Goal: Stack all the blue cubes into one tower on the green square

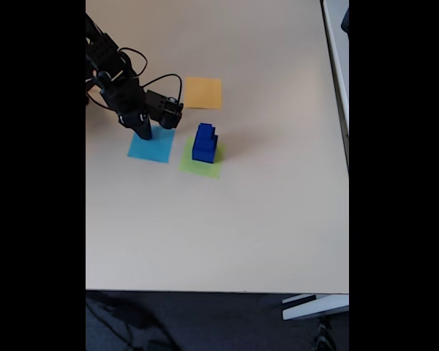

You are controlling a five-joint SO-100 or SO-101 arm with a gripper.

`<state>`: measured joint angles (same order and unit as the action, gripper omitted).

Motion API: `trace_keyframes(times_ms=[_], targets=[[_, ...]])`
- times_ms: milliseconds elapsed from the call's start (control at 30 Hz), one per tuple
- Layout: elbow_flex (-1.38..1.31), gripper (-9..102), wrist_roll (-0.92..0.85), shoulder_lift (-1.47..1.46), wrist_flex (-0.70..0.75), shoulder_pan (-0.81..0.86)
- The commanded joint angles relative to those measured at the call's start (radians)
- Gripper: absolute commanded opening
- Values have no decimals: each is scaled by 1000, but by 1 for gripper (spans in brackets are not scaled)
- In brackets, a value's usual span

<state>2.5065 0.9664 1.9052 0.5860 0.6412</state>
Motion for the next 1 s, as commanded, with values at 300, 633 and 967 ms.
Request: trace_keyframes(times_ms=[300, 633, 967], targets=[[-457, 0, 8, 72, 310, 17], [-927, 0, 60, -115, 601, -12], [-1453, 0, 97, -468, 776, -28]])
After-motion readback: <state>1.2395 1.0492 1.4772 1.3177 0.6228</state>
